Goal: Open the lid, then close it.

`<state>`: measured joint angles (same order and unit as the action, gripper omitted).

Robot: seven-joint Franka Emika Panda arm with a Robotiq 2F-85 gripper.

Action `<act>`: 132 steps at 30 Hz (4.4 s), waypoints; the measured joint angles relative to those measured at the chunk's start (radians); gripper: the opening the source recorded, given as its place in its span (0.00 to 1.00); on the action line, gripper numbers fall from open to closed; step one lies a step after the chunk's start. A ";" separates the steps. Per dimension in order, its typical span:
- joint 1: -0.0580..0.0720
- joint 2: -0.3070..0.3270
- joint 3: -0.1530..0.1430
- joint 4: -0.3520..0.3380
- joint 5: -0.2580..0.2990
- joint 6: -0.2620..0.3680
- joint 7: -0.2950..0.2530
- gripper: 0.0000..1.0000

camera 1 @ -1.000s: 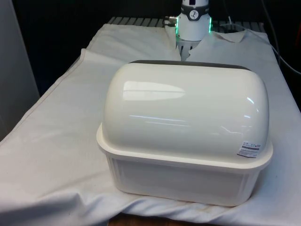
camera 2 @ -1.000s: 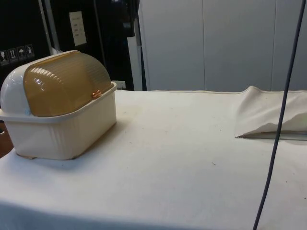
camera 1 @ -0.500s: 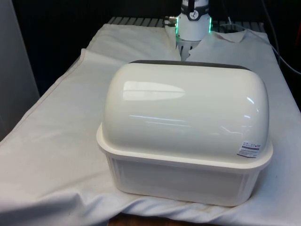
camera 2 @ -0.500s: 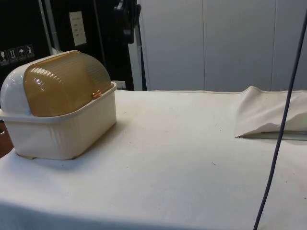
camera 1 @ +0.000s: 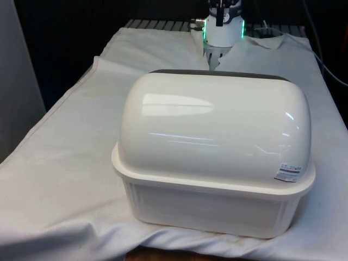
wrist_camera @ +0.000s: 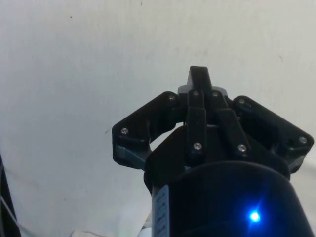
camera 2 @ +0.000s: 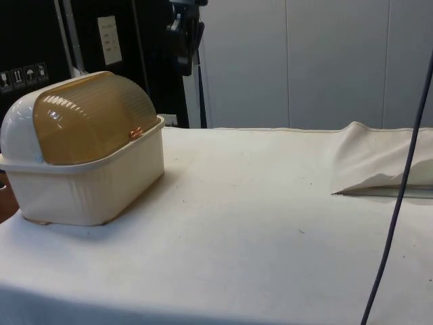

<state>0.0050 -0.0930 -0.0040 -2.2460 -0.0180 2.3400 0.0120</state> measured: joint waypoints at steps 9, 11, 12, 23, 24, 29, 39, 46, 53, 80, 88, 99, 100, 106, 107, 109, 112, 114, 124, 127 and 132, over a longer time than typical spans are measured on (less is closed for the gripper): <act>0.000 0.006 -0.001 -0.051 0.000 0.099 0.011 0.00; 0.000 0.015 -0.002 -0.060 0.000 0.129 0.015 0.00; 0.000 0.018 -0.002 -0.064 0.000 0.140 0.016 0.00; 0.000 0.053 -0.004 -0.102 0.001 0.255 0.032 0.00; 0.000 0.053 -0.004 -0.102 0.001 0.255 0.032 0.00; 0.000 0.077 -0.006 -0.114 0.001 0.305 0.040 0.00; -0.001 0.173 -0.020 -0.098 0.003 0.415 0.051 0.00; -0.001 0.229 -0.028 -0.081 0.004 0.468 0.061 0.00; -0.001 0.303 -0.036 -0.053 0.011 0.537 0.067 0.00; 0.012 0.392 -0.018 0.038 0.012 0.574 0.100 0.00; 0.011 0.400 -0.020 0.050 0.012 0.574 0.100 0.00; 0.011 0.420 -0.020 0.078 0.012 0.574 0.100 0.00; 0.011 0.422 -0.020 0.080 0.012 0.574 0.100 0.00; 0.010 0.428 -0.020 0.088 0.012 0.574 0.101 0.00; 0.010 0.429 -0.021 0.091 0.012 0.574 0.101 0.00; 0.010 0.431 -0.021 0.095 0.012 0.574 0.102 0.00; 0.010 0.429 -0.021 0.101 0.012 0.574 0.104 0.00; 0.010 0.428 -0.021 0.103 0.012 0.574 0.105 0.00; 0.009 0.389 -0.022 0.109 0.012 0.574 0.110 0.00; 0.009 0.380 -0.022 0.114 0.012 0.574 0.111 0.00; 0.009 0.371 -0.022 0.127 0.012 0.574 0.112 0.00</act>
<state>0.0140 0.2780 -0.0260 -2.1190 -0.0060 2.9140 0.1240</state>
